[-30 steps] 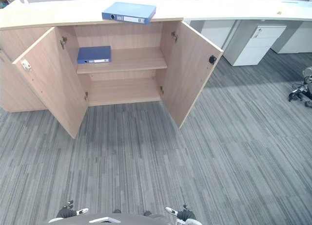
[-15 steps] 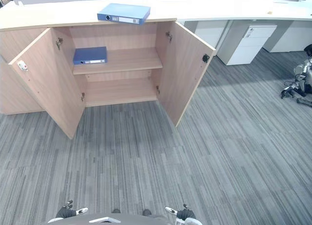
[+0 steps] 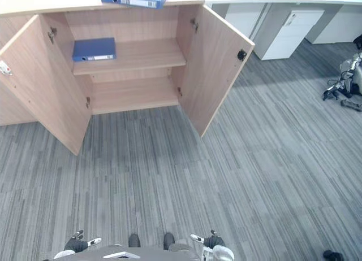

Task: Walk over to the cabinet, pick up the folder, carry it to the office cabinet, place the folder inside the office cabinet, then close the office cabinet door

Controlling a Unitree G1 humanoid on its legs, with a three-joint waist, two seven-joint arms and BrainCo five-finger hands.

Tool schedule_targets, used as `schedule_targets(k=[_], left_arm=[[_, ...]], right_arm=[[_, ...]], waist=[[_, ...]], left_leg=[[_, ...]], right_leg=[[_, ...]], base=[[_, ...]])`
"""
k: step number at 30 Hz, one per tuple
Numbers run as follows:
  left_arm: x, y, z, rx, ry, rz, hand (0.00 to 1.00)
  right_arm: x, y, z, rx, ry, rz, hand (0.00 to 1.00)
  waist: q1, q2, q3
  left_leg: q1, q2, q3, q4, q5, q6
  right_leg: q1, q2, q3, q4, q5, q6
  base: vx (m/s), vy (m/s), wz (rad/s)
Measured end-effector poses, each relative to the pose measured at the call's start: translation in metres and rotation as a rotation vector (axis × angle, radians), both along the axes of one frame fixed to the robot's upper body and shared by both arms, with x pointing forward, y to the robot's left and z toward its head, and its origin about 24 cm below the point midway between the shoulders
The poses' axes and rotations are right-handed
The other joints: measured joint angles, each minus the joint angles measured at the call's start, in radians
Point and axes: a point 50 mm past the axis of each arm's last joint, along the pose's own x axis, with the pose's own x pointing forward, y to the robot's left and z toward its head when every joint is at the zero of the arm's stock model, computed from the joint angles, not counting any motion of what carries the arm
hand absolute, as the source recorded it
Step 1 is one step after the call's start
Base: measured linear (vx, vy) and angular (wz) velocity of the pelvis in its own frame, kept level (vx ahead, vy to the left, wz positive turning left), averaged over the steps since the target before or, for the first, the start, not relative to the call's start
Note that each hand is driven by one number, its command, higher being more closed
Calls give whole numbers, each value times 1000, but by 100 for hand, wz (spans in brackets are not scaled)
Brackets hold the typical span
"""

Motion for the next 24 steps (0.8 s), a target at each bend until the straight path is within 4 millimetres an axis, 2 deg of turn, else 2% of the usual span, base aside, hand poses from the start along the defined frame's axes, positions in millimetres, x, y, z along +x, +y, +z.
schedule_targets(k=[2, 3, 4, 5, 7, 9, 11, 12, 13, 14, 15, 16, 17, 18, 20, 21, 22, 23, 24], left_arm=[[4, 1, 1, 4, -11, -3, 0], [5, 0, 1, 2, -13, -4, 0], [8, -1, 1, 0, -19, -6, 0], [12, 0, 2, 2, -29, -8, 0], [16, 1, 3, 6, -40, -8, 0], [21, 0, 4, 13, -51, 2, 0], [26, -3, 5, 5, -65, 13, 0], [30, -5, 6, -2, -74, 13, 0], [30, -6, 5, -5, -74, 14, 0], [30, -7, 5, -6, -78, 16, 0], [30, -9, 5, -13, -83, 35, 0], [30, -11, 5, -23, -88, 59, 0], [30, -14, 4, -31, -92, 69, 0], [33, -20, 5, -54, -108, 103, 0], [37, -25, 7, -82, -145, 171, 0], [38, -25, 7, -87, -153, 189, 0], [43, -25, 10, -86, -178, 195, 0], [46, -23, 12, -80, -198, 193, 0], [49, -23, 14, -77, -211, 193, 0]], right_arm=[[8, 3, 2, 6, -24, 4, 0], [10, 3, 3, 5, -31, 5, 0], [14, 3, 4, 4, -46, 7, 0], [19, 2, 6, -2, -68, 8, 0], [25, 5, 8, 4, -88, 14, 0], [29, 9, 9, 11, -101, 20, 0], [38, 10, 12, 12, -130, 26, 0], [43, 10, 14, 10, -146, 27, 0], [44, 12, 14, 13, -149, 25, 0], [44, 12, 14, 16, -149, 22, 0], [41, 12, 13, 20, -145, 14, 0], [42, 10, 14, 17, -152, 2, 0], [43, 10, 14, 18, -156, -3, 0], [43, 11, 14, 24, -164, -20, 0], [41, 9, 16, 25, -183, -42, 0], [39, 8, 16, 21, -182, -41, 0], [37, 9, 16, 22, -178, -36, 0], [36, 12, 16, 23, -179, -20, 0], [35, 13, 15, 25, -177, -19, 0]], waist=[[3, -3, 22], [5, 2, 28], [7, 8, 35], [4, 10, 47], [-3, 8, 51], [-12, 10, 52], [-23, 23, 64], [-34, 31, 72], [-40, 25, 75], [-41, 20, 77], [-43, 14, 76], [-43, 21, 71], [-41, 29, 70], [-39, 38, 75], [-34, 67, 93], [-26, 73, 96], [-14, 67, 100], [-6, 58, 105], [-2, 56, 105]], left_leg=[[2, 0, -3, 51, -41, 12], [4, 3, -3, 68, -48, 18], [19, 4, -7, 87, -64, 30], [38, -2, -18, 95, -79, 45], [66, 3, -45, 92, -96, 42], [81, 18, -66, 89, -111, 35], [94, 43, -87, 77, -121, 23], [103, 58, -105, 72, -131, 6], [116, 60, -119, 68, -146, -18], [131, 60, -127, 66, -156, -30], [165, 63, -144, 58, -176, -53], [180, 89, -142, 84, -193, -79], [160, 102, -137, 126, -198, -88], [87, 128, -126, 282, -215, -114], [-75, 209, -95, 705, -206, -121], [-106, 243, -81, 836, -204, -125], [-157, 298, -47, 999, -205, -123], [-194, 333, -9, 1060, -206, -122], [-216, 346, 7, 1070, -206, -121]], right_leg=[[-74, -11, -31, 205, -56, 38], [-99, -13, -41, 274, -61, 42], [-164, -26, -71, 425, -63, 42], [-217, -51, -111, 546, -95, 29], [-252, -64, -158, 598, -158, 19], [-286, -56, -186, 536, -180, 14], [-327, -30, -194, 404, -151, -9], [-340, -10, -182, 292, -93, -14], [-342, -4, -162, 211, -28, -20], [-342, -9, -150, 200, -8, -27], [-331, -17, -149, 196, 38, -41], [-327, -3, -164, 232, 60, -56], [-323, 2, -173, 234, 46, -68], [-304, 7, -190, 223, 29, -83], [-199, 45, -197, 164, 13, -101], [-155, 57, -202, 148, 6, -109], [-83, 70, -197, 136, -17, -123], [-30, 72, -185, 120, -34, -130], [-10, 72, -179, 109, -40, -130]], base=[[100, 25, -2], [126, 49, 1], [216, 82, 11], [238, 80, 17], [217, 37, 28], [230, -28, 37], [281, -75, 37], [343, -115, 51], [353, -137, 54], [405, -194, 59], [437, -237, 51], [464, -254, 46], [456, -286, 34], [447, -304, 28], [551, -327, 17], [527, -272, -12], [466, -244, -26], [364, -183, -27], [269, -119, -25]])
